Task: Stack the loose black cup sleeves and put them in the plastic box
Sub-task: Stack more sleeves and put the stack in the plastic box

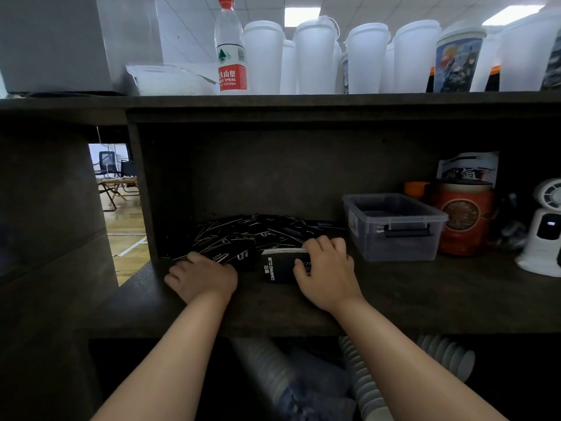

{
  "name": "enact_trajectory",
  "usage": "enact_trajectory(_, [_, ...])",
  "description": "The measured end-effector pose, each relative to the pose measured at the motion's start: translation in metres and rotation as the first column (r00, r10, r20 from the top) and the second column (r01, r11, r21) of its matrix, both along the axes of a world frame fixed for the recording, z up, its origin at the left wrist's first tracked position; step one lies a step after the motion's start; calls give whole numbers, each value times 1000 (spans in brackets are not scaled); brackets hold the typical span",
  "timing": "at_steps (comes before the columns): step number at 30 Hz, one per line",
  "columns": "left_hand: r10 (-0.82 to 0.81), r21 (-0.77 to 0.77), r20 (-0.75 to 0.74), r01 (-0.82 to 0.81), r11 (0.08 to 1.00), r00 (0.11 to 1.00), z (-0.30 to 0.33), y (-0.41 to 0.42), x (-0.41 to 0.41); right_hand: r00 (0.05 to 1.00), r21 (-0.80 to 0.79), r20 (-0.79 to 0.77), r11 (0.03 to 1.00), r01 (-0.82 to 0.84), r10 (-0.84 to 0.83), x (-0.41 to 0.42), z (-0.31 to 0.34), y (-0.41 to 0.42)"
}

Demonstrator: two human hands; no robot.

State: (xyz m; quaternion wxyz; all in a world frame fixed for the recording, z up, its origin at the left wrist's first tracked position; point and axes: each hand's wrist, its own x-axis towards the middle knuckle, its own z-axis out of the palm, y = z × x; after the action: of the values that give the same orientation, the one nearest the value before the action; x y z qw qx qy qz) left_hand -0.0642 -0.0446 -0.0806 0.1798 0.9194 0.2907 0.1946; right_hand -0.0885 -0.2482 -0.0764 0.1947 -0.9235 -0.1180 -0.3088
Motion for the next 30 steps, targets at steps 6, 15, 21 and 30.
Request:
enact_trajectory(6, [4,38,-24,-3,999,1000,-2,-2,6,999,6,-43,1000,-4,5,3,-1,-1])
enact_trajectory(15, [32,-378,509,190,906,860,13,7,-18,999,8,-32,1000,4,-3,4,-2,-1])
enact_trajectory(21, [-186,-113,730,384,917,658,17,-3,-21,999,9,-40,1000,-2,2,2,-1,-1])
enact_trajectory(30, [-341,-28,769,561,827,541,17,-6,-23,1000,18,-2,999,27,-27,-1,1,0])
